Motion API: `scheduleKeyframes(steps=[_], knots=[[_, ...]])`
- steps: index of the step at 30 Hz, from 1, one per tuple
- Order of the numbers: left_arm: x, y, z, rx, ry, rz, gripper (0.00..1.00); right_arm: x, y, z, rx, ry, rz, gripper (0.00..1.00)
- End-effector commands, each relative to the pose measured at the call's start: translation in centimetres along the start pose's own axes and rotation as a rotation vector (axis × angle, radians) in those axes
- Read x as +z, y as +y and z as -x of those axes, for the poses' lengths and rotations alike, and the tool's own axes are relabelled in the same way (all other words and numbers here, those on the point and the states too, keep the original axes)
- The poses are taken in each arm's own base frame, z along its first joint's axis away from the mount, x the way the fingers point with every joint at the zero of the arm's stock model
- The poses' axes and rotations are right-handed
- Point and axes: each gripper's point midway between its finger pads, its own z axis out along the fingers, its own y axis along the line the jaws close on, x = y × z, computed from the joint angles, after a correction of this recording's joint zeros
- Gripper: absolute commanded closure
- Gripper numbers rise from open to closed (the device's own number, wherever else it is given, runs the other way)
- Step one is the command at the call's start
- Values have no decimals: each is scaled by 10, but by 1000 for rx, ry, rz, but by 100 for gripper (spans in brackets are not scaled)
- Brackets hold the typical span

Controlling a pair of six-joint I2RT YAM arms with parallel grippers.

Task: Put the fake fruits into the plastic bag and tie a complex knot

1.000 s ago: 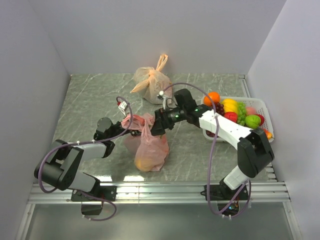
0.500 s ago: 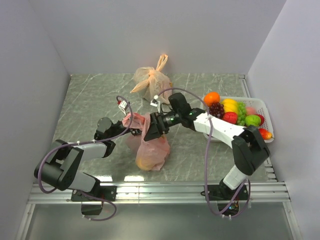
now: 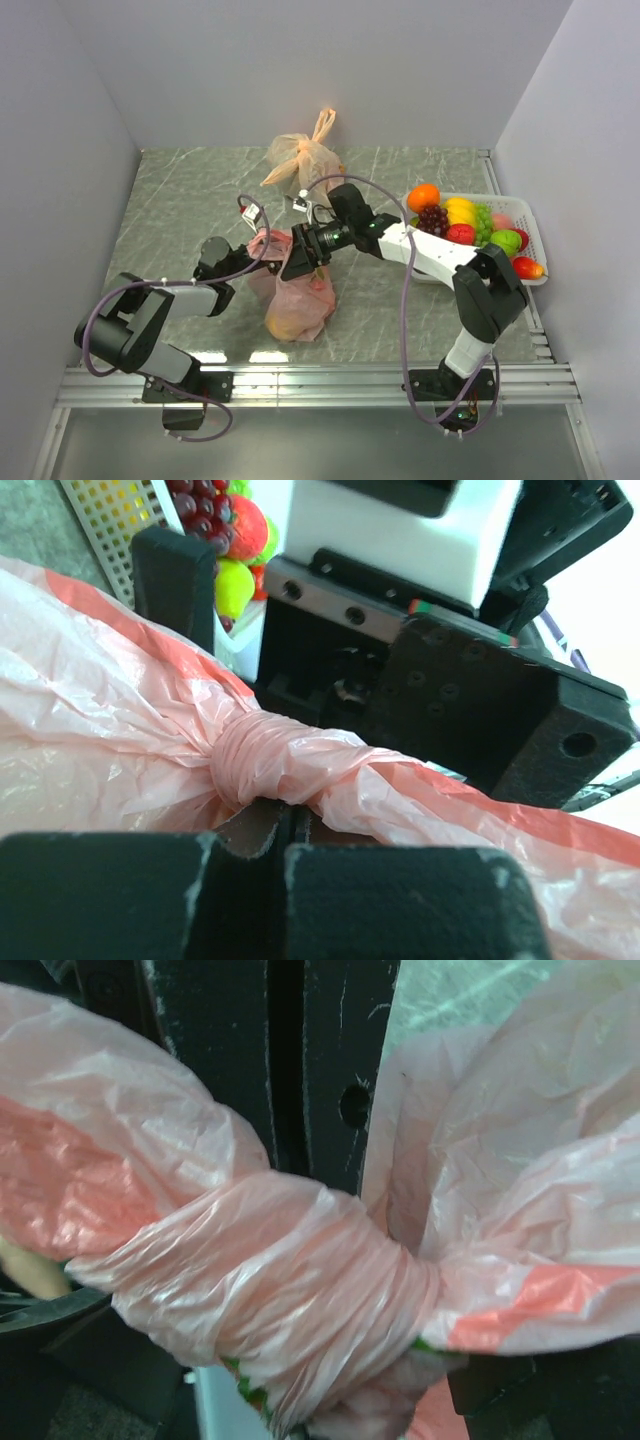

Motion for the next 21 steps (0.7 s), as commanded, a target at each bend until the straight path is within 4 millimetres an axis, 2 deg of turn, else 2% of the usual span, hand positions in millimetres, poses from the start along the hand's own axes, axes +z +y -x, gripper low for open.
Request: scheduleKeyframes(steps=[1,8,14,17,20,21], knots=[[1,-17,-9,48,15,-53,100,-21,3,5,-146,-19,-78,2],[6,-16,-11,68,32,-51,100,-56,3,0,-131,-3,-142,0],[5,-20,-11,84,36,-67,100,-83,23,0,-119,-41,-78,0],[5,-21,-11,88,38,-71,100,-100,28,9,-110,-93,-52,2],[6,-21,-11,92,38,-75,100,-107,16,13,-86,-148,-87,26],[6,-22,-10,90,37,-76,100,-107,6,15,-86,-164,-147,38]])
